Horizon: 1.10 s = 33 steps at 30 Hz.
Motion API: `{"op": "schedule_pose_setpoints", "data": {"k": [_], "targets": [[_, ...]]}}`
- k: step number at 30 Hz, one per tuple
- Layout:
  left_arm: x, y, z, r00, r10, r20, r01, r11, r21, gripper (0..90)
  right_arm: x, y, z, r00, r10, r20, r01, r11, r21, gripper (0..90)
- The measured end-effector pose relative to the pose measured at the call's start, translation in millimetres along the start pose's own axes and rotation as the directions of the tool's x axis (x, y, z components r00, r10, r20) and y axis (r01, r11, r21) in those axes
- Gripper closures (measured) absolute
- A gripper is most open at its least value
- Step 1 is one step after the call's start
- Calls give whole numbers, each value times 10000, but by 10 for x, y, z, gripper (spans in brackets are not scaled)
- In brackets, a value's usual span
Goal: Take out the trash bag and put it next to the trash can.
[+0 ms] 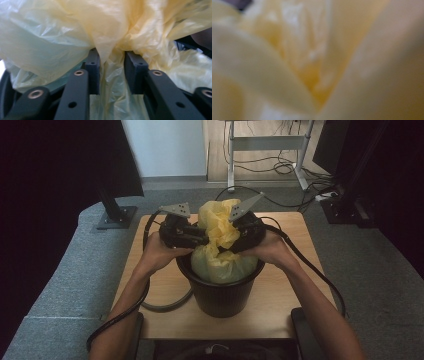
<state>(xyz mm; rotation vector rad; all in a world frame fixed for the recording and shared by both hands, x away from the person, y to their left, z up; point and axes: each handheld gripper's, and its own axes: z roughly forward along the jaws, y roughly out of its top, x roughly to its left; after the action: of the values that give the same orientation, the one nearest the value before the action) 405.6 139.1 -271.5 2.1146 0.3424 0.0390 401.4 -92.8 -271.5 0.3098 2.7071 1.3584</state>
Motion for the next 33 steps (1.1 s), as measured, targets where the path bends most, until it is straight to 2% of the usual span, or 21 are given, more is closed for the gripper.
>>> {"op": "schedule_pose_setpoints", "data": {"k": [2, 3, 4, 6, 7, 8, 9, 10, 11, 12, 13, 14, 15, 22, 26, 29, 33], "targets": [[-21, 21, 21, 9991, -61, 429, 72, 9996, -271, 680, -17, -9, 50, 9998, 214, 23, -214, 9997, 150, 326], [-29, 32, 38, 9987, -49, 512, 62, 9997, -249, 681, -14, -9, 91, 9996, 284, 12, -285, 9995, 126, 260], [-39, 45, 64, 9983, -16, 582, 29, 9997, -227, 681, -6, -5, 116, 9996, 287, -42, -287, 9995, 122, 221], [-55, 66, 133, 9963, -32, 858, 45, 9999, -152, 681, 26, 15, 184, 9998, 179, -115, -177, 9997, 177, 213], [-60, 69, 148, 9967, 9, 808, -4, 10000, -67, 681, 43, 31, 215, 9998, 77, -180, -72, 9996, 279, 251], [-59, 66, 151, 9979, 22, 654, -20, 10000, -26, 680, 52, 37, 222, 9998, -33, -182, 40, 9993, 362, 330], [-52, 63, 136, 9976, 53, 697, -51, 10000, -29, 686, 59, 37, 219, 9997, -148, -169, 154, 9992, 365, 403], [-50, 56, 110, 9977, 105, 665, -97, 9999, -119, 699, 54, 32, 214, 9999, -78, -149, 84, 9993, 360, 467], [-56, 51, 70, 9990, 117, 421, -109, 9998, -187, 701, 41, 22, 204, 9998, 26, -176, -19, 9993, 368, 537], [-66, 51, 30, 10000, 39, -49, -40, 9997, -246, 675, 27, 10, 193, 9998, 36, -189, -28, 9991, 432, 617], [-66, 50, -5, 9988, -7, -492, -2, 9999, -165, 511, 13, -2, 178, 9994, -20, -347, 37, 9988, 490, 697], [-52, 39, -51, 9991, -70, -426, 64, 9999, -152, 443, 8, -9, 164, 9983, -1, -577, 24, 9992, 390, 722], [-51, 30, -71, 9993, -37, -379, 31, 9999, -162, 432, 3, -9, 156, 9983, 32, -574, -6, 9989, 465, 733], [-60, -65, -214, 9959, 84, -896, -73, 9999, 127, 223, -52, 14, 100, 9983, 85, -580, -26, 9948, 1017, 746], [-41, -180, -265, 9951, -2, -989, 19, 9999, 164, 160, -114, 43, 1, 9985, 224, -496, -173, 9948, 1004, 745], [-45, -277, -293, 9925, 178, -1212, -139, 9994, 332, 135, -145, 66, -61, 9984, 286, -495, -235, 9946, 1007, 742], [-36, -375, -364, 9895, 28, -1444, 3, 9998, 211, 90, -180, 102, -150, 9987, 355, -356, -317, 9943, 1019, 740]]}}
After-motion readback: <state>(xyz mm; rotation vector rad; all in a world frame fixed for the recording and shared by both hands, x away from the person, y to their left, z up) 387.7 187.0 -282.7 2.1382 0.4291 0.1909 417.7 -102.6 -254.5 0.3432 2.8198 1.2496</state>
